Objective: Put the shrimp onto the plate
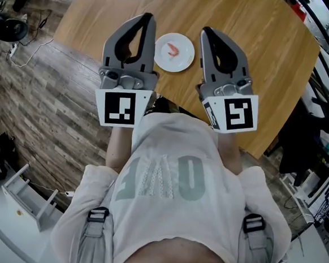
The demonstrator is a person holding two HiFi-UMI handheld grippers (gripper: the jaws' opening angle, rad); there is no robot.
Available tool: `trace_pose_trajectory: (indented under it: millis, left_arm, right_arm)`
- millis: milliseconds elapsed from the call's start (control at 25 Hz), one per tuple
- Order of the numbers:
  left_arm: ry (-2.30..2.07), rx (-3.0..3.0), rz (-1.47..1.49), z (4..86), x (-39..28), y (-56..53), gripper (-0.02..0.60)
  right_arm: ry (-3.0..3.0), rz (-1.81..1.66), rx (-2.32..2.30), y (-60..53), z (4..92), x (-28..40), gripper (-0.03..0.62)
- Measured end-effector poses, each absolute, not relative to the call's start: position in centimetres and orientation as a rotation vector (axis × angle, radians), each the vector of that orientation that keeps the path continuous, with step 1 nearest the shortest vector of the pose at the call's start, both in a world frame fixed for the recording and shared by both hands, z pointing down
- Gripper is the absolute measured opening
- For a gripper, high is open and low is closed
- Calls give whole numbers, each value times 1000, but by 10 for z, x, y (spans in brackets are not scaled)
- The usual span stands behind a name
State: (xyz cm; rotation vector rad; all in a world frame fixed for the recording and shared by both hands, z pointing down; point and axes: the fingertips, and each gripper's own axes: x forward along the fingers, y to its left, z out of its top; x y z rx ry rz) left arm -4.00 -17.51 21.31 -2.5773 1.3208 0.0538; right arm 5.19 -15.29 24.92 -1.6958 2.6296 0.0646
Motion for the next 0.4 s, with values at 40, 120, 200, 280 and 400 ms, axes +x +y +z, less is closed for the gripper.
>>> trace_pose_trajectory:
  millis: [40,120,200,280,400]
  left_arm:
    - [1319,-2577,50,213,-40,-175,7]
    - [1316,-2578,46,214,-39,-175,6]
    - [1313,-2579,46,214,-38,-175,6]
    - [1309,-2583,46,214,-38,-176,6]
    - [1307,-2592,52,214,-38,-176,6]
  right_arm:
    - [2630,67,-1696,-153,249,52,21]
    - [2632,68,-1696,-153,249,51,21]
    - [2636,70,-1699,-154,249,51,21]
    - [2643,74,-1704,-155,250,51,21]
    - [2646,71,-1714,-156,251,48,21]
